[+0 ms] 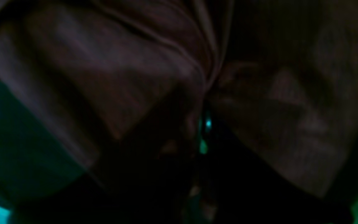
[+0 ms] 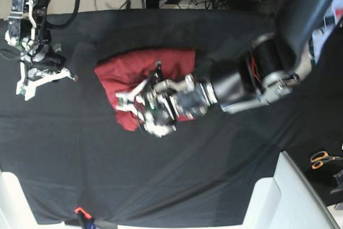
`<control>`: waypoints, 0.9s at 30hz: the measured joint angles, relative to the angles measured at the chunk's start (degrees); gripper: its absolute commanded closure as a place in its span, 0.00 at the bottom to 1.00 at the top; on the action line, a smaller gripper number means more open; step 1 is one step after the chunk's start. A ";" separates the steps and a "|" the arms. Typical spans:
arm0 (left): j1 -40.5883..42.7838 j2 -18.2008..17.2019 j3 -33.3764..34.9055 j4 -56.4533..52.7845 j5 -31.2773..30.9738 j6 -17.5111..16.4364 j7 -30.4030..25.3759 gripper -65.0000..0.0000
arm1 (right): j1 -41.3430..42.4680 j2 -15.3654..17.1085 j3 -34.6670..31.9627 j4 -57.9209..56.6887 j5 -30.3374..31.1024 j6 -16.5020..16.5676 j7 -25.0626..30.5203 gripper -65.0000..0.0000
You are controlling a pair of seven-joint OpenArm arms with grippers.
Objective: Fold the T-shirt properly
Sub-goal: 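Hold the shirt with the left gripper and drag it toward the table center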
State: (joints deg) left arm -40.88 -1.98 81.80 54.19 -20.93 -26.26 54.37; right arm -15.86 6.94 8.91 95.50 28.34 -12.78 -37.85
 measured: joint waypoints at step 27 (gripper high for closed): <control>-1.97 4.85 -0.33 -7.98 5.14 -9.18 -6.64 1.00 | 2.80 0.13 0.00 -1.79 -0.02 -0.02 -0.24 1.00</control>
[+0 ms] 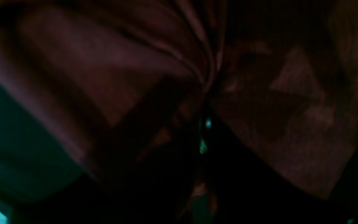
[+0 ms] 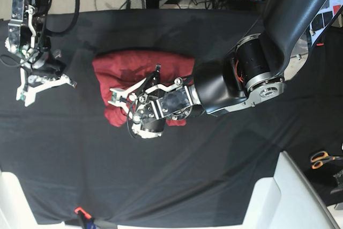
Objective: Fold the T-shirt properly
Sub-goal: 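Hold the shirt with the left gripper and drag it toward the table center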
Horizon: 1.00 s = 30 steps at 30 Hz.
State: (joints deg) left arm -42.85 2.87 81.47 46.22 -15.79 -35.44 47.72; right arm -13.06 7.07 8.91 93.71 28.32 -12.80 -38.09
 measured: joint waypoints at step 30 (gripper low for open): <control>0.17 -0.15 0.00 0.00 -0.50 0.00 4.09 1.00 | -0.02 -0.02 0.00 0.00 0.00 0.00 -0.02 1.00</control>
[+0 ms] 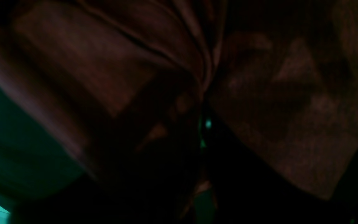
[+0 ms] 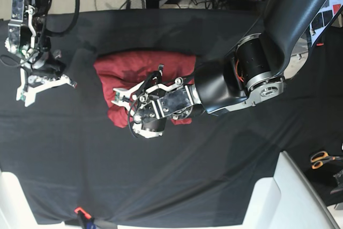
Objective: Fold the T-shirt properly
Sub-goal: 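Hold the shirt with the left gripper and drag it toward the table center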
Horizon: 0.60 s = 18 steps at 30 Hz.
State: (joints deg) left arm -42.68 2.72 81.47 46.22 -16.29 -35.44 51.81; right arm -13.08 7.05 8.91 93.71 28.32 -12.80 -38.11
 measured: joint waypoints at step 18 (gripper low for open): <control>-0.33 -0.02 0.00 -0.02 0.44 0.02 1.81 0.45 | -0.15 0.00 0.00 0.00 0.00 0.00 0.02 1.00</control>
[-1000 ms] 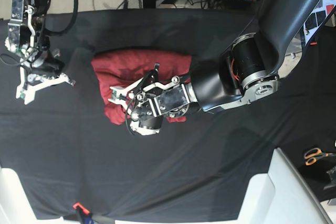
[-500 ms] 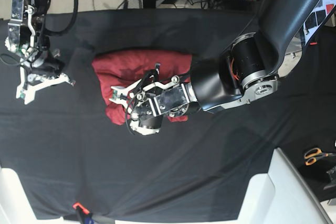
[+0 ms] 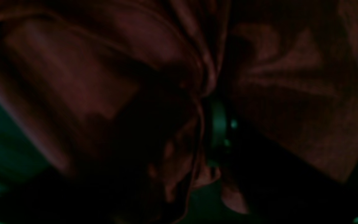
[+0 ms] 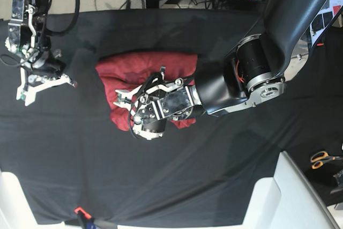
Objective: Fold the T-shirt properly
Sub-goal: 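Hold the shirt with the left gripper and drag it toward the table center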
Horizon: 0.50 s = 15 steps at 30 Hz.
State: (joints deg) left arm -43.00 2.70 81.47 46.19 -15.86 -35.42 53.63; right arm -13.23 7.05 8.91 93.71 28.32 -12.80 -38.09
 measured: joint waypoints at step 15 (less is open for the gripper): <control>-5.79 -1.55 -11.67 -0.09 0.42 0.00 1.09 0.13 | -0.13 -0.31 -0.28 0.00 0.00 0.00 -0.02 1.00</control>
State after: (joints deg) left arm -48.80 1.15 69.80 46.11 -15.44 -35.42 54.72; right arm -13.37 6.74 8.62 93.71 28.32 -12.80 -38.11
